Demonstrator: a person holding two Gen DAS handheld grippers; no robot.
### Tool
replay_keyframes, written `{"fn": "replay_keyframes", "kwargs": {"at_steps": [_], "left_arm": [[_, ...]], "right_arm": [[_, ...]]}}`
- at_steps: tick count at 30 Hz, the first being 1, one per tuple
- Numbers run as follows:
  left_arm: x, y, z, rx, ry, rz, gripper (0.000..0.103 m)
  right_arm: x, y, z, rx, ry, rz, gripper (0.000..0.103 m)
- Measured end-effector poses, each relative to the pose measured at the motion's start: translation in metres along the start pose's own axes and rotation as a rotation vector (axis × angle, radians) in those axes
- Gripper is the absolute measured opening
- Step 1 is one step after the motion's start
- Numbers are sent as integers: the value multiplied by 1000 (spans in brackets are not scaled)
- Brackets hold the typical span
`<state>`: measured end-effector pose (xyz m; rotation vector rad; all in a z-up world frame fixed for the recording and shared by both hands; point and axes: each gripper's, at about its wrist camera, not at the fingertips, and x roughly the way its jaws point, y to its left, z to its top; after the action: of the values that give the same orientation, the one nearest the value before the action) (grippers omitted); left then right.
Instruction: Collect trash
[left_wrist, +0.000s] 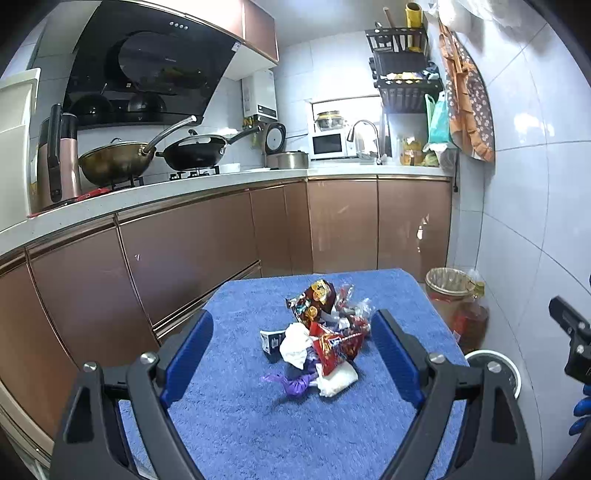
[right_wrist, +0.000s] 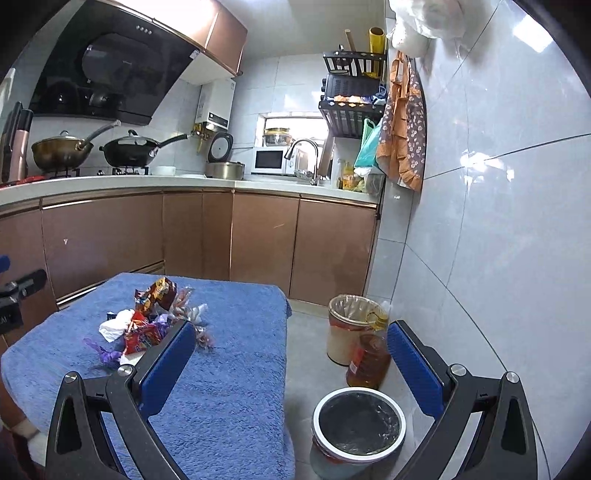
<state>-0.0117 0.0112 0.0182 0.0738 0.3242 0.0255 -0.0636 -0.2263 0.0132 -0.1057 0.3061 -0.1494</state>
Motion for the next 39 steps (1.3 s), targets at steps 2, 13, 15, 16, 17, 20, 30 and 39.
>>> {"fn": "replay_keyframes", "kwargs": {"at_steps": [2, 13, 15, 16, 17, 20, 30, 39], "left_arm": [[4, 2, 2, -9, 3, -8, 87], [27, 11, 4, -52, 2, 11, 87], [32, 17, 4, -75, -5, 17, 87], [36, 21, 5, -91, -10, 21, 87], [40, 26, 5, -101, -8, 18, 87], [57, 40, 2, -117, 37, 13, 87], [123, 50, -37, -87, 290, -237, 86], [186, 7, -45, -11, 417, -456, 62]], "right_arm": [[4, 0, -1, -2, 9, -1, 103], [24, 3, 1, -17, 34, -2, 103], [31, 5, 2, -22, 41, 6, 103], [33, 5, 2, -22, 43, 12, 103], [37, 6, 2, -20, 45, 26, 103], [53, 8, 1, -10, 75, 81, 103], [137, 26, -20, 52, 279, 351, 96], [213, 44, -29, 57, 407, 534, 64]]}}
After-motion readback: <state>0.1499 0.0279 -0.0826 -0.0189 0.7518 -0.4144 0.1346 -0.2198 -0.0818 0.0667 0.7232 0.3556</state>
